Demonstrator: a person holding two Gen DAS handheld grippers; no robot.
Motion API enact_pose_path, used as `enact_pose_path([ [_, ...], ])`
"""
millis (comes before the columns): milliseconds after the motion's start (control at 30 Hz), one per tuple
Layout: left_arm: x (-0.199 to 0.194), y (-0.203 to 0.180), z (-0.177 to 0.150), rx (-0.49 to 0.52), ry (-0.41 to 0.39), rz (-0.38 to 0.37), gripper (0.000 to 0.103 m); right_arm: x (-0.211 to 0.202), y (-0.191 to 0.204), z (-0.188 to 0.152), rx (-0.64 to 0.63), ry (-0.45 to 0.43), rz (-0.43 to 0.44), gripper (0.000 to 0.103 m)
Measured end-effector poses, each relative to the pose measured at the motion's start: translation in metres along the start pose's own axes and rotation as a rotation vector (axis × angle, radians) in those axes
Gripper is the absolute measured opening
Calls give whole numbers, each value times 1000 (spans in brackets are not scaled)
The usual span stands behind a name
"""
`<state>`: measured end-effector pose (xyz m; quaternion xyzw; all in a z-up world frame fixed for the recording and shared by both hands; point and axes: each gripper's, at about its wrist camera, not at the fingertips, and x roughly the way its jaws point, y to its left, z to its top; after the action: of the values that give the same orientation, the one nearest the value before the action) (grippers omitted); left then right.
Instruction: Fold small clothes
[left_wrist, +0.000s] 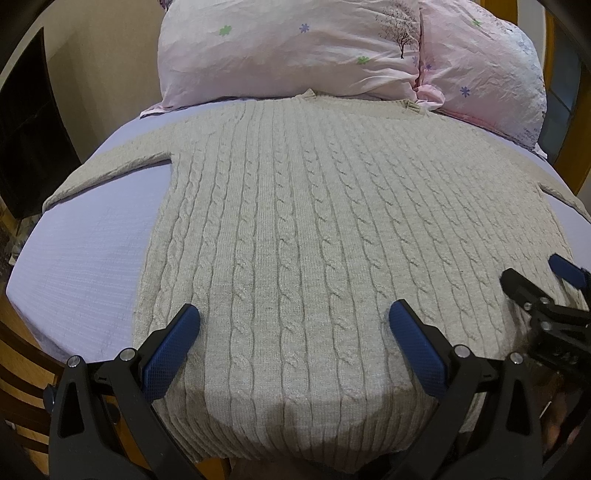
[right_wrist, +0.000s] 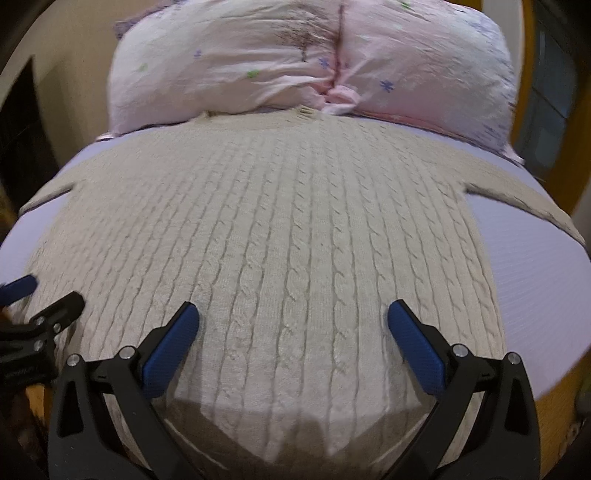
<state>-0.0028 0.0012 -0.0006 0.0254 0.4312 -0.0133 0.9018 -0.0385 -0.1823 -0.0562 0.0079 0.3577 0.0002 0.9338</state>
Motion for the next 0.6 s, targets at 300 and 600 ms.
enact_pose_path([
  [300,-6,22,14,-31,-100,-88,102,-31,-228,48,536,-168,-54,95],
  [600,4,118,66,-248,-208,4,102,27,-434,47,1144,-81,-131,57],
])
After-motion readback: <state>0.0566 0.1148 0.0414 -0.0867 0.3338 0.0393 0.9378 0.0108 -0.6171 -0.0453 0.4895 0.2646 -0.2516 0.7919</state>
